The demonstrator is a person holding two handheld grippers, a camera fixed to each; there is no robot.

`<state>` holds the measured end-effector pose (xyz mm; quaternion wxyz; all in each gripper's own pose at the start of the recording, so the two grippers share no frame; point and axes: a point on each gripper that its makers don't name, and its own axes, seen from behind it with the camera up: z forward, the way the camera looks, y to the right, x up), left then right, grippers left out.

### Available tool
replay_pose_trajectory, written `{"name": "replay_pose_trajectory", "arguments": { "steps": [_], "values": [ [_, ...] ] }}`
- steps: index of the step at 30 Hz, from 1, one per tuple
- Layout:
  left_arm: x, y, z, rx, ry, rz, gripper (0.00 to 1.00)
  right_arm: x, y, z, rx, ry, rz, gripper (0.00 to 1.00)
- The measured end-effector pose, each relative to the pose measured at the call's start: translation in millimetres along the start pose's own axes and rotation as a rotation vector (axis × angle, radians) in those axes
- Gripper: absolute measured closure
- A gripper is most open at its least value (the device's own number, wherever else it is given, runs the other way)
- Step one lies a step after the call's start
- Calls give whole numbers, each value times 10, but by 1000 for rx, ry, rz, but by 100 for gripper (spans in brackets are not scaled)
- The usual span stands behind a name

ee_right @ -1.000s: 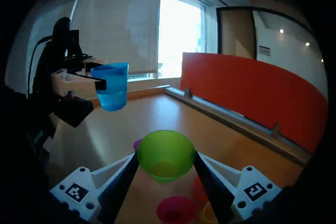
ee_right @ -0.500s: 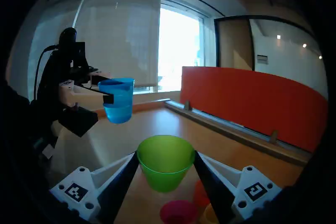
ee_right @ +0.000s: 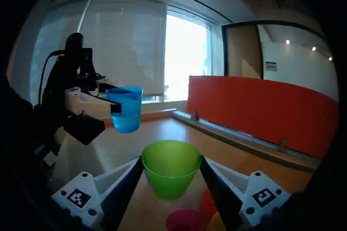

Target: Pour water

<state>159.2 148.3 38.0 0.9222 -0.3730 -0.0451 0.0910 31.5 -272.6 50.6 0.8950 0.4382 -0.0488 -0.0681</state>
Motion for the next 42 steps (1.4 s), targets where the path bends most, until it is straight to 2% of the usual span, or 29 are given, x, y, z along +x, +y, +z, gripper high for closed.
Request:
{"name": "replay_pose_trajectory", "arguments": {
  "steps": [8,23,29,38,42],
  "values": [
    [62,18,44,-18,22,54,14,-1,-102,-37,35,3,-7,7],
    [253,0,92,13,37,213,14,-23,-349,-62,78,17,-15,8],
    [352,-8,104,36,44,293,14,-48,-457,-73,99,24,-2,8],
    [472,39,131,53,63,377,14,-69,-568,-68,120,24,-7,8],
    [512,50,141,57,62,431,14,-78,-572,-74,120,25,-6,8]
  ]
}}
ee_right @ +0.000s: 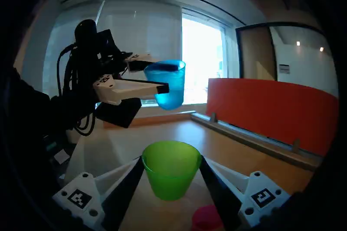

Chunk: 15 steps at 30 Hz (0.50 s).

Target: Pour water

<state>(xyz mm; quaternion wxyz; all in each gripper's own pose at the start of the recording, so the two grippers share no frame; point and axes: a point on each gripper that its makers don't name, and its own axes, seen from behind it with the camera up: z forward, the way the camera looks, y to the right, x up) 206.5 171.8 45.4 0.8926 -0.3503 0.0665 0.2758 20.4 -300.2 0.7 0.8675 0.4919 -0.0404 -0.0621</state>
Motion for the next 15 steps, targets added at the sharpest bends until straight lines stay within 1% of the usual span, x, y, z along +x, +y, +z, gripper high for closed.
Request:
{"name": "replay_pose_trajectory", "arguments": {
  "steps": [6,15],
  "values": [
    [85,-37,-8,14,9,73,14,1,-41,-1,12,5,6,8],
    [160,-39,-17,27,9,156,14,20,-117,19,28,11,-1,8]
  ]
}}
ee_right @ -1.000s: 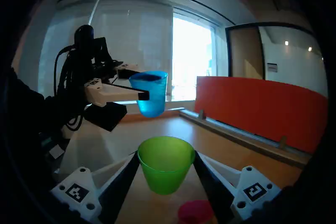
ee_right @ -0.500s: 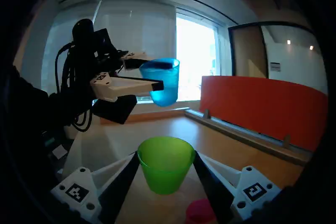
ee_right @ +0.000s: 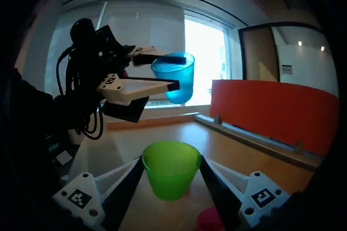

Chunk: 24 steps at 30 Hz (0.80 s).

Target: Pour water

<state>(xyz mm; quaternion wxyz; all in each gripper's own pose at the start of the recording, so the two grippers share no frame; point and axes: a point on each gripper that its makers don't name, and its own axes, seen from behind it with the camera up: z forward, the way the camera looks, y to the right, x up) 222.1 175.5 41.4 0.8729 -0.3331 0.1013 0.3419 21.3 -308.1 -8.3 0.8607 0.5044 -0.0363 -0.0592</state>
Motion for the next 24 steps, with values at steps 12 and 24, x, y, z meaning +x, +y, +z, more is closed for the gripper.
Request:
{"name": "replay_pose_trajectory", "arguments": {
  "steps": [12,24],
  "values": [
    [15,35,33,4,-11,109,14,25,-46,32,14,3,-3,8],
    [18,28,56,13,-15,198,14,2,-46,35,25,-22,-27,8]
  ]
}}
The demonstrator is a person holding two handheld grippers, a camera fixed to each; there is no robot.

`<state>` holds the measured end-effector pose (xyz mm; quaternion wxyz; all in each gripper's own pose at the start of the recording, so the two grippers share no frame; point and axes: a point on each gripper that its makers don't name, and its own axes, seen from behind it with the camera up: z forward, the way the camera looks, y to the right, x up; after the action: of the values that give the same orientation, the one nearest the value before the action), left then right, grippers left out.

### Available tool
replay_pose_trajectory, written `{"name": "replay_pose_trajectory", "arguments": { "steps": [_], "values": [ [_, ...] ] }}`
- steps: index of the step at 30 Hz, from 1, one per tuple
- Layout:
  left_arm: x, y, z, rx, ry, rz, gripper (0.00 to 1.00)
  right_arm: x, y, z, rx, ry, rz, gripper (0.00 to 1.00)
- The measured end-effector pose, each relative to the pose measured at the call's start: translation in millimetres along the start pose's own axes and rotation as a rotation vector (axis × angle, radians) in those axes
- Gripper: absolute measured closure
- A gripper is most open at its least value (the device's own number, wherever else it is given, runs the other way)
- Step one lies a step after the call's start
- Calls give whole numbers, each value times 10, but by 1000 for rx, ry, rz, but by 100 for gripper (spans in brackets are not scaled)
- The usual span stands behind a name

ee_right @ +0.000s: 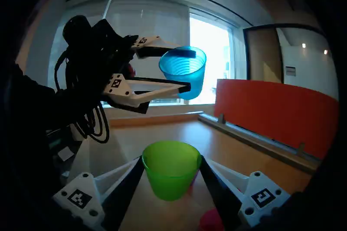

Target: Pour water

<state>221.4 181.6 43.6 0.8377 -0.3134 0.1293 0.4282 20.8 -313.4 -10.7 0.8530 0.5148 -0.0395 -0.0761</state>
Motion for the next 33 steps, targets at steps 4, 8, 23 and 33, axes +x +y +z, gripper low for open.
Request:
{"name": "replay_pose_trajectory", "arguments": {
  "steps": [4,8,23,33],
  "values": [
    [25,3,-8,0,3,17,14,-11,8,-5,0,-9,-7,8],
    [45,3,-11,3,4,46,14,-28,11,-4,1,-18,-15,8],
    [122,14,-16,9,12,122,14,-55,49,-12,-3,-28,-14,8],
    [176,6,-16,12,15,169,14,-72,66,-5,-6,-29,-13,8]
  ]
}}
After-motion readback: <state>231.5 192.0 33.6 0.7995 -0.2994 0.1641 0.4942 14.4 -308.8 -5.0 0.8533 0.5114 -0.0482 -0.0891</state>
